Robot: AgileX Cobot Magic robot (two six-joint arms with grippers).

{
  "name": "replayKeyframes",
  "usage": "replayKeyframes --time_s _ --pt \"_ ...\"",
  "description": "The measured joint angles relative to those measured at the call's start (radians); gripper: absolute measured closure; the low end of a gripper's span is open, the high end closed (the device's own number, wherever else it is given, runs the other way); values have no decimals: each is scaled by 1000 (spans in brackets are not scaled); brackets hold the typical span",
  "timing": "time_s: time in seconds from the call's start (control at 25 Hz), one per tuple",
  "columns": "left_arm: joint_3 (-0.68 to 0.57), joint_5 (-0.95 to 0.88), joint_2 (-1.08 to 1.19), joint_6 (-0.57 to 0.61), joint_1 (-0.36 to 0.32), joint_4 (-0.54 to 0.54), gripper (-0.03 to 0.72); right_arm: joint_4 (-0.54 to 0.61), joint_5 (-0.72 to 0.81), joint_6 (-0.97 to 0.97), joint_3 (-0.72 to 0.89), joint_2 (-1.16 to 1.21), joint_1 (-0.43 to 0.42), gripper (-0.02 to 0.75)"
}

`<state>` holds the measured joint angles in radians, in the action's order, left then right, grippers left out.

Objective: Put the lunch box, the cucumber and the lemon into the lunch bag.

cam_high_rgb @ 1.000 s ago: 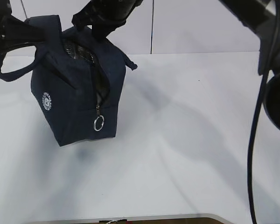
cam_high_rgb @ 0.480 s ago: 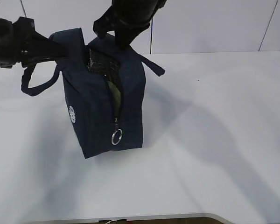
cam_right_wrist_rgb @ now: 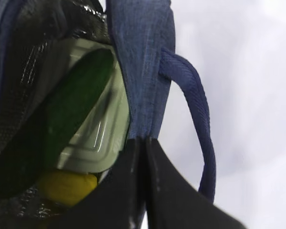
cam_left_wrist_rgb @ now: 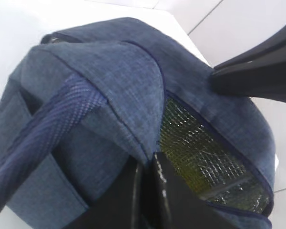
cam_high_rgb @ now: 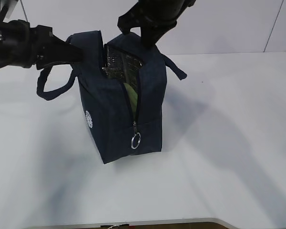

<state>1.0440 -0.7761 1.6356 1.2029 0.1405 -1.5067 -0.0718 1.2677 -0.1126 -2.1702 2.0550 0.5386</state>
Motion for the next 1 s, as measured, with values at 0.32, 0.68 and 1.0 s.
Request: replayKeyframes --time_s 0.32,0.68,1.0 --pt "60 4 52 57 53 0 697 59 -7 12 74 -18 -2 732" --pt "69 -3 95 138 94 0 697 37 -135 102 333 -168 -2 732" --pt "79 -3 95 177 96 10 698 37 -449 199 626 -282 -2 732"
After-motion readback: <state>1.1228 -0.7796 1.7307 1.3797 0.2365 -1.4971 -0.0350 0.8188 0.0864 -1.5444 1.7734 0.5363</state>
